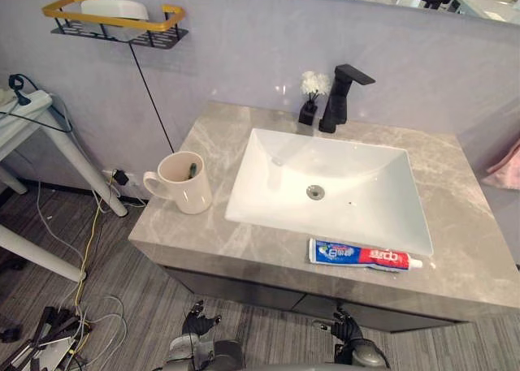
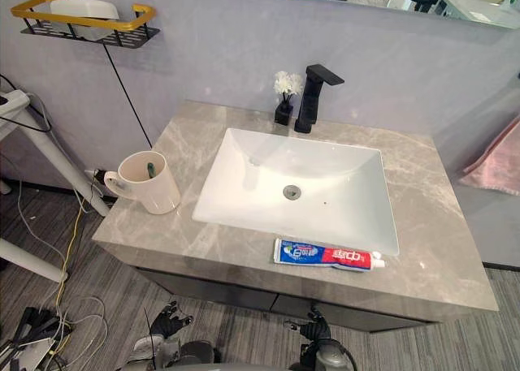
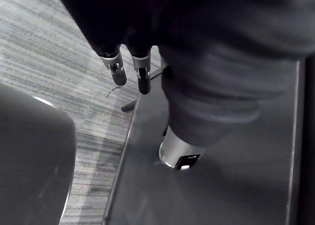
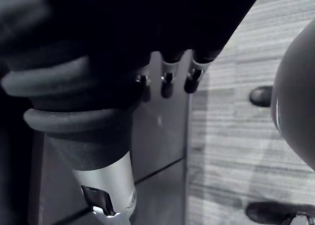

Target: Organize washtable

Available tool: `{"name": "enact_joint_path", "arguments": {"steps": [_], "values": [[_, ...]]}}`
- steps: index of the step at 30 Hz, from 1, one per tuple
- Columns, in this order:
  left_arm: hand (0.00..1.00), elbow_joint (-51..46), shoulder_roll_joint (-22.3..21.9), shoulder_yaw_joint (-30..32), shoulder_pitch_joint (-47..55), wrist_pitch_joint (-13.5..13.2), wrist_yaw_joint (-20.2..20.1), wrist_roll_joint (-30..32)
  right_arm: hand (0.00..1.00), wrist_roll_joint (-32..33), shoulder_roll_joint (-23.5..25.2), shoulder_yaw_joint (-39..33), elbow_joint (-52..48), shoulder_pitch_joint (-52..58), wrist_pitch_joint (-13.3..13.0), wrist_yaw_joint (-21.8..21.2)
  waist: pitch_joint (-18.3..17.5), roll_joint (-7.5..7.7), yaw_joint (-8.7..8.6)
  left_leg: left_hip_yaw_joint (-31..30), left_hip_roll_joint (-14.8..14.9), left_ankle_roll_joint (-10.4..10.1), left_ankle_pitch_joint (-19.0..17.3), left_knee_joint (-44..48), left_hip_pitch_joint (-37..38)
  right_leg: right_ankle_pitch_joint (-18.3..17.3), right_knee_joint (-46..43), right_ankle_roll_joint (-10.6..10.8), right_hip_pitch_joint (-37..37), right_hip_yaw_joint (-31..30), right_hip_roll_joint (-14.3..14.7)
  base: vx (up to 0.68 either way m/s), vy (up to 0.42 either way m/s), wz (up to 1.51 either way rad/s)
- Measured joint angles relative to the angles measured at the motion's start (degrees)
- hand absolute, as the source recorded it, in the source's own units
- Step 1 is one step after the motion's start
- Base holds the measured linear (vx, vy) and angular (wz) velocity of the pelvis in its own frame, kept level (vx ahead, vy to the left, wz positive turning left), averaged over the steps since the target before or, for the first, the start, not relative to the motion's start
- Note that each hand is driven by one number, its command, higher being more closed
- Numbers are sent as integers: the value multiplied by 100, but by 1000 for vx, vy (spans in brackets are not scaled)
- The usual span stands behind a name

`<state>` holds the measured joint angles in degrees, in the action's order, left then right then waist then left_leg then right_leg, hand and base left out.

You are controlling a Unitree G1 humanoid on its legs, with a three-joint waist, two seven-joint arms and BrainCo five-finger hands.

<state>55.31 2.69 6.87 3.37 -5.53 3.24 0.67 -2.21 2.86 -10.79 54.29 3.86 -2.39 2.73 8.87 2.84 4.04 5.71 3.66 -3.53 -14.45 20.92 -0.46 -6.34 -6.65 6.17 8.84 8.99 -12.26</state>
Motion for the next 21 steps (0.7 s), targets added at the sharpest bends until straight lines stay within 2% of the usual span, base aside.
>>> {"name": "enact_joint_path", "arguments": {"steps": [3,9,17,18,21], "values": [[0,150,23,-13,6,21,1,0,0,65,-14,-55,59,7,19,-5,-103,-4,-14,108,12,42,80,-279,215,2,12,0,9,-11,4,53,10,-22],[0,154,-84,-41,91,22,52,-2,0,273,-121,-226,109,63,27,28,-207,-139,-18,135,43,-43,391,-842,550,4,65,3,98,19,58,-9,-48,-3],[0,148,-75,98,177,7,56,-114,0,388,-185,-375,117,279,29,83,-251,-57,-19,101,22,-101,867,-1503,779,90,216,148,92,29,86,-101,-42,-1],[0,151,-139,167,227,9,57,-231,0,443,-192,-515,114,416,31,89,-324,-135,-15,-124,4,-117,1144,-1811,809,137,193,146,-15,42,127,-45,-12,3],[0,151,-142,167,227,9,57,-231,0,443,-195,-516,113,415,31,90,-323,-140,-15,-125,4,-117,1144,-1811,808,137,194,146,-15,43,127,0,0,0]]}}
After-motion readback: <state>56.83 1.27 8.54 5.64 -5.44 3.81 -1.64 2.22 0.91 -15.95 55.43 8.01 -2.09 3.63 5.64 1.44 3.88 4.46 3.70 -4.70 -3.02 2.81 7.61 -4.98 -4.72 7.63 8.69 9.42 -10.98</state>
